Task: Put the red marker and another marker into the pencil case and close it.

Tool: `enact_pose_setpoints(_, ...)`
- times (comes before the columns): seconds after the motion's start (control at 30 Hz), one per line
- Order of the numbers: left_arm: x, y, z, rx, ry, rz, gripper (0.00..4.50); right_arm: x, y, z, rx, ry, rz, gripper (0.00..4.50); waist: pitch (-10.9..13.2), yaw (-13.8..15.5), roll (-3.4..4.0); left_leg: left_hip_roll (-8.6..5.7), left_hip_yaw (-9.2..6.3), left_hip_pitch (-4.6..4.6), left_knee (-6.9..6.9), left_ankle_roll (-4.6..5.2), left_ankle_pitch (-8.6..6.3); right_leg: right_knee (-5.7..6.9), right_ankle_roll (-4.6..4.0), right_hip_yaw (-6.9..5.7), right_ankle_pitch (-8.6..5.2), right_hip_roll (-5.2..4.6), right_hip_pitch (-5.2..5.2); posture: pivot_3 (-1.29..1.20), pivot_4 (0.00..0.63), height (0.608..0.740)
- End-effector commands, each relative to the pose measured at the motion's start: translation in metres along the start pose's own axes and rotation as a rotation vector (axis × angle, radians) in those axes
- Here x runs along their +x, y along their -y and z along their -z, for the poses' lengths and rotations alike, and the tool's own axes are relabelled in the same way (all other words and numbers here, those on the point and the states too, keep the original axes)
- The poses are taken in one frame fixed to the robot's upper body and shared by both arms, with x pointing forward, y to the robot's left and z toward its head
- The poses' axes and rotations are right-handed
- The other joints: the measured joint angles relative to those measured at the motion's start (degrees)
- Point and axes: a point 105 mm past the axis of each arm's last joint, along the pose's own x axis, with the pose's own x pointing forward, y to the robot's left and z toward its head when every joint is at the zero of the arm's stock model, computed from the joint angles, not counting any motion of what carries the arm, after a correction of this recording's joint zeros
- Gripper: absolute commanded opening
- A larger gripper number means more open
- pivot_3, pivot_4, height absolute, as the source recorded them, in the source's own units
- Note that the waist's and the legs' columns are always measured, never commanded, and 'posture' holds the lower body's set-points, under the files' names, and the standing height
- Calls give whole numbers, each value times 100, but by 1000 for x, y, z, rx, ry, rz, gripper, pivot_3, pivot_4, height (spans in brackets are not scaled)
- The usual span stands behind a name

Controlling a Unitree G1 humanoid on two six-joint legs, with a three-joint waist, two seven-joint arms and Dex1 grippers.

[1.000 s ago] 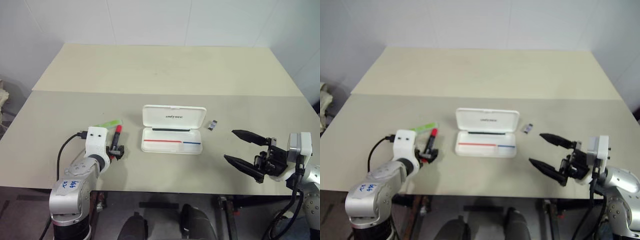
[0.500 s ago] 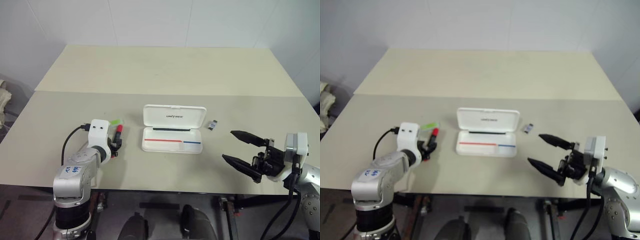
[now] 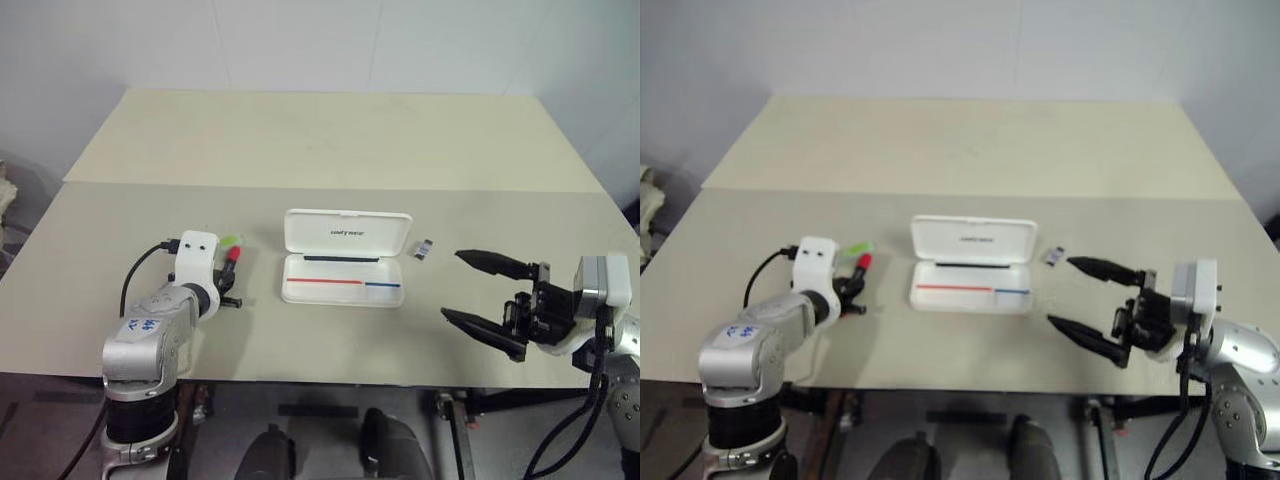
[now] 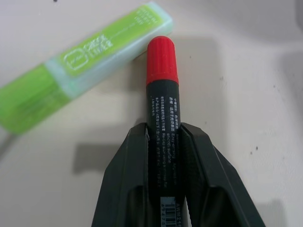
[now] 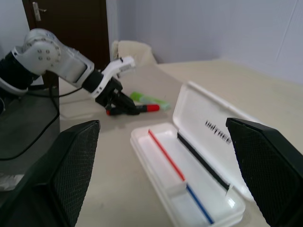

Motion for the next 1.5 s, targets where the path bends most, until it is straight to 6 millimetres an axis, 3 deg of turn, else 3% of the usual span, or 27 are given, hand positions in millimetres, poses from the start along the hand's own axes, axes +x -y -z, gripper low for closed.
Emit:
enact_pose_setpoints(0.03,-12,-3,-29,48,83,-6,590,11,1,-18,-36,50,-24,4500,1,-1,-1,0,0,-1,-2,-1,-1,-1,0,0,0,1,-1,0,150,740)
enact_pose_setpoints(0.4,-47,-13,-93,295,223,30,590,28,11,-31,-38,100,-10,4500,3,13,-4,-1,7,-31,-10,1,-14,-21,1,-6,0,4,-60,0,150,740)
enact_pose_setpoints(0.5,-59,2,-109,451,307,151,590,28,9,-27,-30,91,-2,4500,3,17,-4,0,9,-34,-11,1,-15,-22,1,-7,-1,4,-65,0,150,740)
enact_pose_setpoints(0.73,-89,48,-122,723,473,529,590,19,8,-25,-19,64,-4,4500,4,4,-2,0,16,-37,-11,0,-16,-23,1,-3,-1,5,-71,0,150,740)
enact_pose_setpoints(0.9,-91,72,-114,827,471,755,590,5,4,-14,-28,-8,-21,4500,3,21,-2,0,16,-38,-9,1,-16,-21,1,-2,0,5,-71,0,150,740)
enact_pose_setpoints(1.1,-74,86,-95,874,440,923,590,-14,2,5,-27,-106,16,4500,4,10,-3,0,25,-34,-9,5,-18,-21,5,3,2,6,-70,0,150,740)
enact_pose_setpoints(1.23,-65,99,-84,856,459,1034,590,-15,0,13,-22,-119,46,4500,4,9,-3,0,28,-34,-6,6,-18,-21,8,7,4,8,-70,0,150,740)
enact_pose_setpoints(1.37,-53,104,-67,883,430,1079,590,-12,-1,13,-24,-104,72,4500,4,10,-2,0,29,-32,-4,6,-18,-20,10,8,5,8,-68,0,150,740)
enact_pose_setpoints(1.5,-26,102,-57,982,397,1021,590,-10,-4,16,-18,-104,87,4500,3,11,-2,0,31,-28,-4,6,-17,-19,11,9,6,8,-65,0,150,740)
